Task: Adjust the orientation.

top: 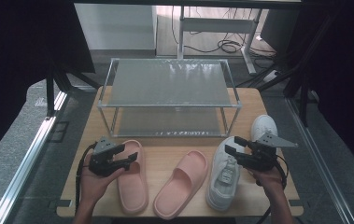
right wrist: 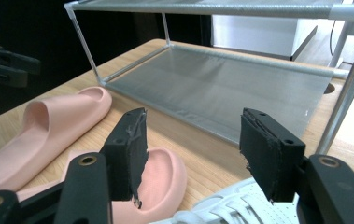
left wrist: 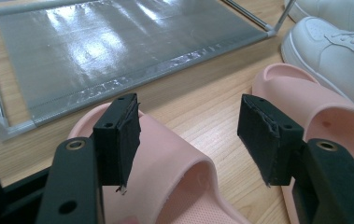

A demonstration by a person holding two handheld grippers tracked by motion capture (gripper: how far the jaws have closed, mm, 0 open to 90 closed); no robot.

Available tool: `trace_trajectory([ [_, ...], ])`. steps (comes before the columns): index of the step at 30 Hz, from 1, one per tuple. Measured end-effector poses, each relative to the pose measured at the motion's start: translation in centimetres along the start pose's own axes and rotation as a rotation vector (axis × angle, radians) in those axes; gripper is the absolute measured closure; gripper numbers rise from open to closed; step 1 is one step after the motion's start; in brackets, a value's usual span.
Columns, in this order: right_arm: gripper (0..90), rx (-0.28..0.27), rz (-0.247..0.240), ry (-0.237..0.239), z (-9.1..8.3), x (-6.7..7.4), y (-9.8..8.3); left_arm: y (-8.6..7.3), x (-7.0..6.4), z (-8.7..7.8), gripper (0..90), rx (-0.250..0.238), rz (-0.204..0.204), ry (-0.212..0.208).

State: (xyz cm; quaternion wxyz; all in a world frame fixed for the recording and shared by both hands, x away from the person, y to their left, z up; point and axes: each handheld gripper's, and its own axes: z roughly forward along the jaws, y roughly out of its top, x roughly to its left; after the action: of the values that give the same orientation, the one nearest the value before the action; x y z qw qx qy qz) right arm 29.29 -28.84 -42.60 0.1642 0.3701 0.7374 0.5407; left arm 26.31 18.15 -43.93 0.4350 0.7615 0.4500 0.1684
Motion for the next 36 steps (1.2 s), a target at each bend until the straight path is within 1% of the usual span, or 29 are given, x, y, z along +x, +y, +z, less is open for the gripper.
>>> trace_trajectory([
  [2,43.0,0.009,0.003,0.004,0.1,-0.1,-0.1,0.1,-0.1,-0.1,41.7,0.002,-0.006,0.002],
  [4,43.2,0.008,0.002,0.006,0.0,-0.1,-0.2,0.1,-0.1,-0.1,42.8,0.000,-0.005,0.002],
  [5,43.2,0.011,-0.003,0.006,0.0,-0.1,-0.3,0.0,-0.2,0.0,44.9,0.001,-0.002,0.002],
  [6,43.2,0.012,-0.005,0.003,0.0,-0.1,-0.3,0.0,-0.4,0.0,49.4,0.003,0.006,0.001],
  [7,43.4,0.008,-0.006,-0.001,-0.2,0.1,-0.1,0.1,-0.7,0.1,58.8,0.010,0.026,0.002],
  [8,43.4,0.008,-0.006,-0.001,-0.2,0.1,-0.1,0.1,-0.7,0.1,65.4,0.010,0.026,0.002],
  [9,43.4,0.009,-0.008,-0.003,-0.2,0.3,-0.1,0.1,-0.9,0.2,65.4,0.018,0.035,-0.006],
  [10,43.3,0.014,-0.016,-0.002,-0.4,0.6,0.1,0.2,-1.0,0.2,74.4,0.022,0.042,-0.017],
  [11,43.3,0.014,-0.020,-0.003,-0.4,0.7,0.1,0.2,-1.2,0.2,78.8,0.022,0.050,-0.030],
  [12,43.3,0.014,-0.020,-0.003,-0.4,0.7,0.1,0.3,-1.3,0.2,78.8,0.022,0.053,-0.040],
  [14,43.3,0.016,-0.014,0.000,-0.5,0.9,0.0,0.3,-1.6,0.3,84.1,0.026,0.060,-0.053],
  [16,43.5,0.018,-0.009,0.002,-0.5,1.1,-0.2,0.3,-1.9,0.7,87.7,0.040,0.072,-0.060],
  [20,43.5,0.027,-0.010,-0.002,-0.5,1.1,-0.4,0.2,-2.2,1.6,89.2,0.066,0.086,-0.065],
  [24,43.5,0.022,-0.011,-0.001,-0.5,1.0,-0.3,0.0,-2.4,2.1,89.7,0.085,0.090,-0.066],
  [27,43.4,0.037,-0.009,0.005,-0.1,0.9,-0.5,0.0,-2.6,2.0,89.8,0.087,0.098,-0.067],
  [30,43.4,0.039,-0.009,0.008,0.2,0.9,-0.5,-0.2,-3.0,1.9,89.8,0.087,0.105,-0.071],
  [36,43.5,0.026,-0.015,0.011,0.3,1.2,0.1,-1.2,-3.1,1.2,89.5,0.093,0.081,-0.070],
])
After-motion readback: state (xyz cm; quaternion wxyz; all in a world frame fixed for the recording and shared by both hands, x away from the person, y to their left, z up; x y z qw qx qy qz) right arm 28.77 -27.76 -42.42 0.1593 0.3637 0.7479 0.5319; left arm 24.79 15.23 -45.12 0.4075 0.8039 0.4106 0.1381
